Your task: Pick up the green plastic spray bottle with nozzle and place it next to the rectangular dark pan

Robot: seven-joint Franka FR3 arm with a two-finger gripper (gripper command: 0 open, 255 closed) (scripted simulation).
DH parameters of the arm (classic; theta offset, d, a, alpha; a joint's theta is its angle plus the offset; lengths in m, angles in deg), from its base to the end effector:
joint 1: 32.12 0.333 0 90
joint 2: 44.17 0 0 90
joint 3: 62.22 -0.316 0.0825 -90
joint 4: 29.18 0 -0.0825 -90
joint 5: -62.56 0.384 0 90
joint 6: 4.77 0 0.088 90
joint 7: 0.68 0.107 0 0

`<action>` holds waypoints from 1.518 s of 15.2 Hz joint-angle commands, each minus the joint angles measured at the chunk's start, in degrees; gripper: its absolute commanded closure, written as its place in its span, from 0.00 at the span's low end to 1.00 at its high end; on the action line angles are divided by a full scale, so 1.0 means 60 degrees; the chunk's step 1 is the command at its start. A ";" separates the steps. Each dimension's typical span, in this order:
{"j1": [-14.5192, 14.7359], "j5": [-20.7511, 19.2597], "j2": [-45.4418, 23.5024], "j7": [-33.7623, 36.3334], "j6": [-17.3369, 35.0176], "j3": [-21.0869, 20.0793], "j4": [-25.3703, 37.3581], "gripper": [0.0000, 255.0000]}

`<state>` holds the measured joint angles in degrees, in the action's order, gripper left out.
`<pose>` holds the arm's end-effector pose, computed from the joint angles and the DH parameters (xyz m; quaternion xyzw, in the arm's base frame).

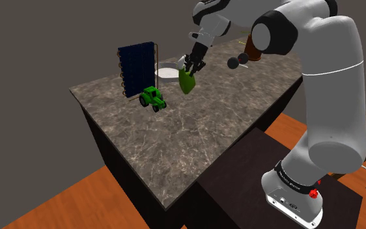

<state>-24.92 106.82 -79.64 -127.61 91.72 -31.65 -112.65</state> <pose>0.6680 -0.1450 0.3457 -0.6602 -0.7052 -0.1728 0.1921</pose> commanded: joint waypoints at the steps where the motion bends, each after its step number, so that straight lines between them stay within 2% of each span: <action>1: 0.0012 0.0067 -0.0108 -0.0092 0.0173 -0.0039 -0.0093 1.00; 12: 0.0011 0.0175 -0.0285 -0.0257 0.0412 -0.0084 -0.0225 1.00; 13: 0.0027 0.0174 -0.0270 -0.0253 0.0425 -0.0084 -0.0248 0.00; 18: 0.0011 0.0175 -0.0284 -0.0257 0.0412 -0.0084 -0.0225 0.00; 22: -0.0432 -0.0043 -0.0211 -0.0028 -0.0583 0.0067 0.0715 0.00; 23: -0.0432 -0.0043 -0.0211 -0.0028 -0.0583 0.0067 0.0715 0.00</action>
<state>-27.19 106.66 -80.84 -127.80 88.80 -31.32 -108.88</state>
